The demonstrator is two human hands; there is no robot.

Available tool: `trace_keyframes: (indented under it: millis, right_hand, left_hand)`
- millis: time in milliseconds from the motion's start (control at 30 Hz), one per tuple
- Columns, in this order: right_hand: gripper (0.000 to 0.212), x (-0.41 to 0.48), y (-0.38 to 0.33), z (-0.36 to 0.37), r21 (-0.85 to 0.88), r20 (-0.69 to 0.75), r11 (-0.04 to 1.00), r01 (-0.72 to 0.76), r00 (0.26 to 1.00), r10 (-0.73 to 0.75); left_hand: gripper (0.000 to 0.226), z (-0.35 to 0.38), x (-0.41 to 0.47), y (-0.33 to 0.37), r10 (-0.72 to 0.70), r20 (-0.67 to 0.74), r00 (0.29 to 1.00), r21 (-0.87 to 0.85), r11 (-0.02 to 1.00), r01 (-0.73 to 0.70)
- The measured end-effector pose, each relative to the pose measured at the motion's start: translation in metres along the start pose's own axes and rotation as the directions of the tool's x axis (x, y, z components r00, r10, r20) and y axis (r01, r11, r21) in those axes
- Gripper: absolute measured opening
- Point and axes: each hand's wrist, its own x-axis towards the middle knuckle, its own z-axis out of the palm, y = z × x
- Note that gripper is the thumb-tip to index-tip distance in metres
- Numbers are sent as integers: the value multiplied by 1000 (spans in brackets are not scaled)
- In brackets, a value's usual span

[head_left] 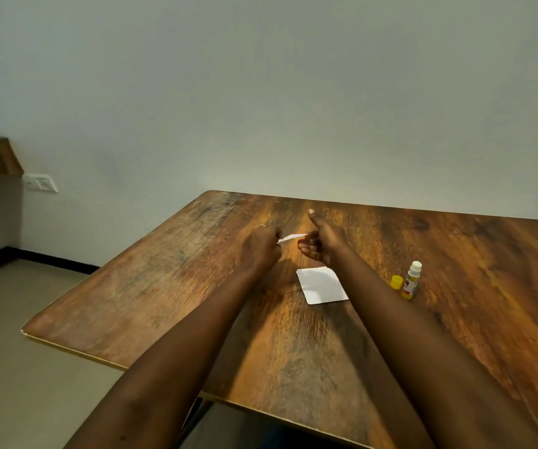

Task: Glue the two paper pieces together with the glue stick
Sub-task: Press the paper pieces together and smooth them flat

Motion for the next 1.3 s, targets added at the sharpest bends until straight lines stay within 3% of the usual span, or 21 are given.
trace_keyframes:
  millis: [100,167,233,300,333,400,467,567,633,733,900,1033,1300]
  right_hand:
    - [13,3,-13,-7,2,4,999,-47,999,47]
    - [10,5,-16,-14,-38,-26,998,-52,998,51]
    - [12,6,-16,-23,-47,-47,998,-36,998,34]
    - [8,6,-14,-35,-35,-49,999,-31,998,29]
    - [8,7,-12,-42,-26,-48,999,-29,998,28]
    - [9,10,-8,-54,2,-26,1000,-27,999,27]
    - [8,14,-1,-64,33,-5,999,-39,999,39]
    - [7,22,9,-75,-6,-11,998,-61,998,61]
    - [2,24,15,-80,-76,-40,995,-58,998,55]
    - [13,26,19,-87,-231,-106,973,-14,994,-10]
    - [6,29,26,-94,-384,-146,922,-44,989,-13]
    - [12,29,34,-98,-438,-170,898,-46,985,-32]
    - [13,36,48,-102,-481,-226,873,-88,974,-26]
  left_hand:
    - [25,9,-5,8,182,-27,983,105,978,-178]
    - [31,13,-6,9,209,-2,978,133,969,-207]
    - [59,14,-6,7,98,100,990,86,990,-107]
    - [89,14,-8,7,-102,233,967,-38,993,113]
    - [91,14,-9,6,-188,282,941,-115,967,228]
    - [79,16,-7,2,-297,369,881,-332,843,423]
    - [57,18,-5,1,-312,478,821,-521,652,551]
    - [28,22,-2,4,-404,524,750,-622,420,661]
    - [16,27,0,7,-479,506,717,-643,345,684]
    - [7,32,1,12,-515,502,695,-629,334,702]
    - [13,38,-1,17,-532,535,656,-574,342,744]
    - [17,43,-3,15,-578,508,639,-516,390,763]
    - [17,50,-4,21,-613,410,675,-476,488,732]
